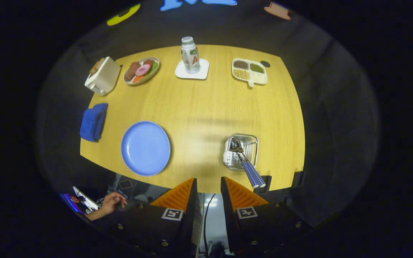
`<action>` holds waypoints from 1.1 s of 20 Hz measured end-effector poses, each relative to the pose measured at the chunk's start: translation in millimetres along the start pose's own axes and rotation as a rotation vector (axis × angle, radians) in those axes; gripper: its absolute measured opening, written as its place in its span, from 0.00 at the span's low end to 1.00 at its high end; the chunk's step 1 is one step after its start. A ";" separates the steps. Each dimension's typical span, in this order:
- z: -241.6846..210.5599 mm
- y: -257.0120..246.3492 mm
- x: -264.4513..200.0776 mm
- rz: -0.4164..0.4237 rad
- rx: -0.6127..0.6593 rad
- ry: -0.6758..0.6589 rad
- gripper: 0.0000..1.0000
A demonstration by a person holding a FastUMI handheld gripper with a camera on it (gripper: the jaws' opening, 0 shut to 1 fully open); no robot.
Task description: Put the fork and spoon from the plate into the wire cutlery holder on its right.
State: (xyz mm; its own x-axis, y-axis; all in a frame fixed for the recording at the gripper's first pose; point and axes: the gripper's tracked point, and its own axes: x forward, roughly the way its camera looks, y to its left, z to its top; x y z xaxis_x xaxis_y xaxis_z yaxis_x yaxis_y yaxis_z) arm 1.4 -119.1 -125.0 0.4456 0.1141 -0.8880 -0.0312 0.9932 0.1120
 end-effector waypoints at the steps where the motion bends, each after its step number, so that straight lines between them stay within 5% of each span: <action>1: 1.6 15.2 -6.4 0.015 0.023 -0.077 0.40; 6: 33.1 59.3 -37.9 0.010 0.050 -0.475 0.40; 10: 40.9 73.2 -61.8 0.007 0.041 -0.655 0.40; 20: 65.2 90.9 -112.1 -0.148 -0.085 -1.041 0.44; 22: 67.9 98.5 -118.8 -0.133 -0.081 -1.105 0.65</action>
State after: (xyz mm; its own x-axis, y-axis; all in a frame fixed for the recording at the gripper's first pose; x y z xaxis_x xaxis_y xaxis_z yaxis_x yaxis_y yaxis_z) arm 6.2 -36.3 21.8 0.9993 -0.0361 -0.0012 0.0360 0.9992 -0.0198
